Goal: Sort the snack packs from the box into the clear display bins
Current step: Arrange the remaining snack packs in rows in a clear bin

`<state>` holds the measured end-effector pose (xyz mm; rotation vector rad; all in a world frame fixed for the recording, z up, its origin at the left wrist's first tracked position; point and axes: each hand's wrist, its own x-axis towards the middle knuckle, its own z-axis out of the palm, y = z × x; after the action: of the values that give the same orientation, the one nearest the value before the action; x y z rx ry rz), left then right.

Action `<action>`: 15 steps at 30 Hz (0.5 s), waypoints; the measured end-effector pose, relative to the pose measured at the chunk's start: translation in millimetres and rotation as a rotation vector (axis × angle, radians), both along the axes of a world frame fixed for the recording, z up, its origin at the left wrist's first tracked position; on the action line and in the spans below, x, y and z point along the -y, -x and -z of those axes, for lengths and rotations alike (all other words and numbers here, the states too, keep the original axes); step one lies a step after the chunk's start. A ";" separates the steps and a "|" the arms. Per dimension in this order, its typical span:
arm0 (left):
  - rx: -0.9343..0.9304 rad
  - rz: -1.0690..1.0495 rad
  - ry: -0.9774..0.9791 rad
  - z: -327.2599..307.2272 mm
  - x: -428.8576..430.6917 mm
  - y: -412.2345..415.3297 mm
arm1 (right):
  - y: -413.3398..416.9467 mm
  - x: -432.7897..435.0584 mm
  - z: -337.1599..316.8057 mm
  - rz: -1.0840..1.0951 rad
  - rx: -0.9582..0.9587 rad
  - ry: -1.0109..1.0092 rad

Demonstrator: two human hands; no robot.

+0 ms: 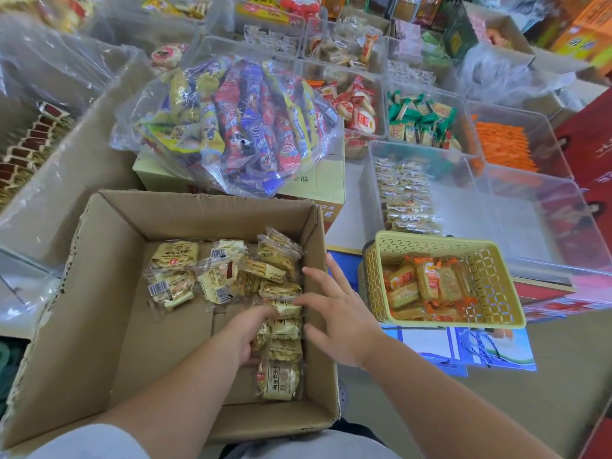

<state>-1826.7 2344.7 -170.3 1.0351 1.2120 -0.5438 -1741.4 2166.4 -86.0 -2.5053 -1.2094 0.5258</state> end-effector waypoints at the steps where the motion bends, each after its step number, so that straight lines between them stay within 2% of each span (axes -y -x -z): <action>1: 0.017 -0.005 0.034 -2.3 -4.0 0.1 | 0.1 -0.2 -0.2 0.000 0.000 0.002; 7: 0.103 -0.129 0.231 -10.0 -21.5 2.1 | 1.2 -1.7 -1.4 -0.001 0.002 0.016; 12: 0.179 -0.086 0.350 -1.3 -30.2 14.4 | 1.5 -1.2 -1.7 -0.004 0.009 0.028; 15: 0.176 -0.037 0.330 5.3 -36.1 20.3 | 1.8 -1.9 -0.8 0.001 0.005 0.021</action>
<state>-1846.9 2380.8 -175.5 0.7614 0.9465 -0.5878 -1743.2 2168.2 -85.2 -2.5256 -1.2109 0.5353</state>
